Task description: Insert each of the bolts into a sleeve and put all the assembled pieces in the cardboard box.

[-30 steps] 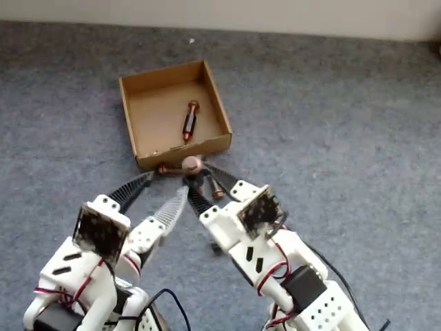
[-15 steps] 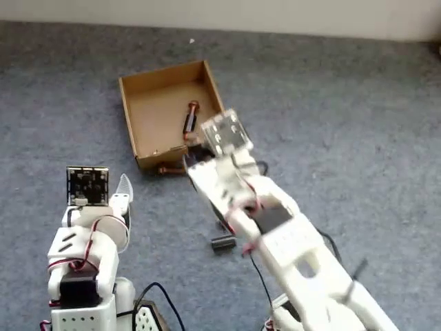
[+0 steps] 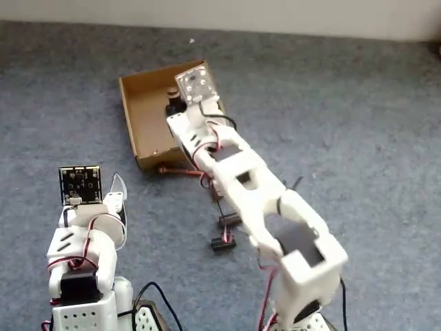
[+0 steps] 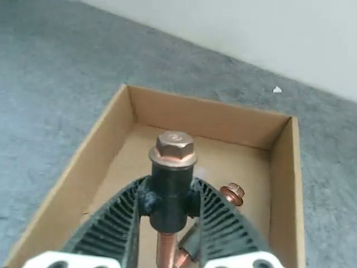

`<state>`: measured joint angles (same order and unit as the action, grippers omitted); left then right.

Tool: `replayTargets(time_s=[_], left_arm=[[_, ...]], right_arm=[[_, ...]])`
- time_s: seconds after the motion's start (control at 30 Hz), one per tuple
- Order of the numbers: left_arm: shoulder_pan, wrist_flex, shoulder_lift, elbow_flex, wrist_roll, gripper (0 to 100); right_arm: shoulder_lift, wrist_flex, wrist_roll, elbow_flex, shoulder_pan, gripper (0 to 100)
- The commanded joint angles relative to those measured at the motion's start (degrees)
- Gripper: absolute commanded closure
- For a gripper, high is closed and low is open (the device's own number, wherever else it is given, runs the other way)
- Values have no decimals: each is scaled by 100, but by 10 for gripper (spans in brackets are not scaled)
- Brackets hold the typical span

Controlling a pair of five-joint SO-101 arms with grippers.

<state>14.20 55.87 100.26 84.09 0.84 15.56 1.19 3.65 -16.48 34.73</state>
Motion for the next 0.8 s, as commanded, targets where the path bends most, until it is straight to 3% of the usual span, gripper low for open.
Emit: replayTargets(time_s=[0.0, 0.1, 0.2, 0.6, 0.77], left_arm=[[84, -132, 40, 4, 62, 873], [84, -149, 40, 40, 53, 873], [84, -149, 40, 40, 53, 873], [84, -149, 40, 84, 44, 873], [84, -149, 40, 84, 44, 873]], right_arm=[[295, 163, -79, 848, -242, 956], [409, 84, -79, 875, -268, 869], [391, -541, -79, 927, -251, 850], [-2281, -5323, -44, 743, -277, 850], [-2976, -6624, 114, 189, -242, 850]])
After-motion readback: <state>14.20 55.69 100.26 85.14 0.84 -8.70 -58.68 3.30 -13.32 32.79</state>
